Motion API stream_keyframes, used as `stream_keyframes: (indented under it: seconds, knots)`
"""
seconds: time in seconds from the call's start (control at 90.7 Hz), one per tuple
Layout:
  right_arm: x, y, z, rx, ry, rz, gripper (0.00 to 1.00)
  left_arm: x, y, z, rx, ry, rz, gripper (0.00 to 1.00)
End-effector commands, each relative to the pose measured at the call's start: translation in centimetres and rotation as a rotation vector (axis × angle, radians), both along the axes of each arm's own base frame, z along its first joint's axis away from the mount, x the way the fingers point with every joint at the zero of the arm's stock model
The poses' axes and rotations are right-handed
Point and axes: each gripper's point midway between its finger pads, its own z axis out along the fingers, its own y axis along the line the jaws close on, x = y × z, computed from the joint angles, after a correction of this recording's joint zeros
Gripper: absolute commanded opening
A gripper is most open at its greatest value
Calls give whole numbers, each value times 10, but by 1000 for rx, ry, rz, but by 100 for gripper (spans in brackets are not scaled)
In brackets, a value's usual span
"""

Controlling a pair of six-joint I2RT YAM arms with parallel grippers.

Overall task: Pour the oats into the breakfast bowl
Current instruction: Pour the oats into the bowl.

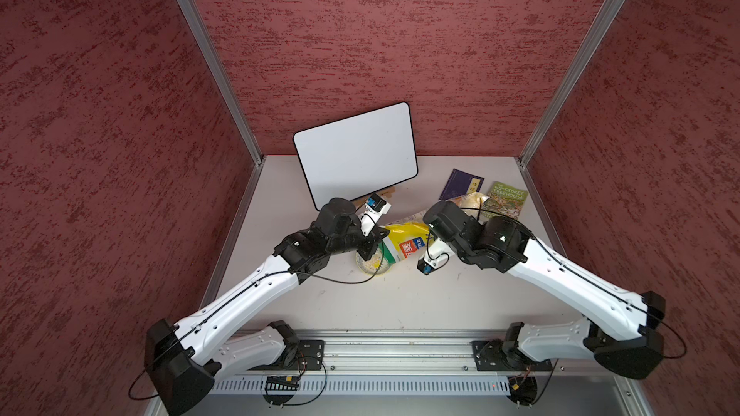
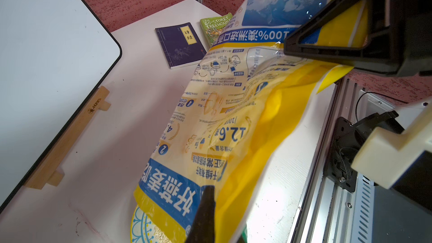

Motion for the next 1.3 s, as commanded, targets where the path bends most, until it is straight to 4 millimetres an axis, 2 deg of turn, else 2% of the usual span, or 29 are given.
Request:
stream_keyframes:
  seconds: [0.0,0.198,0.441,0.551,0.672,0.926,1.124,1.289]
  knots:
    - [12,-6,51,86,-164,-67,0,4,6,-10,1,9,49,3]
    - [10,-3,47,72,-157,-54,0,5,8,-20,4,19,67,2]
    - [7,15,46,55,-154,-9,0,5,9,-26,4,27,76,1]
    - [8,19,56,65,-172,0,0,3,9,-25,-5,25,70,1]
    - [7,22,50,47,-161,6,0,3,8,-22,-13,20,66,1]
    - [9,23,62,76,-190,-3,0,5,9,-24,-9,18,78,1]
    - [11,24,53,87,-192,-22,0,9,11,-25,-5,8,98,0]
    - [7,17,23,90,-111,-83,0,15,16,-29,0,-5,139,0]
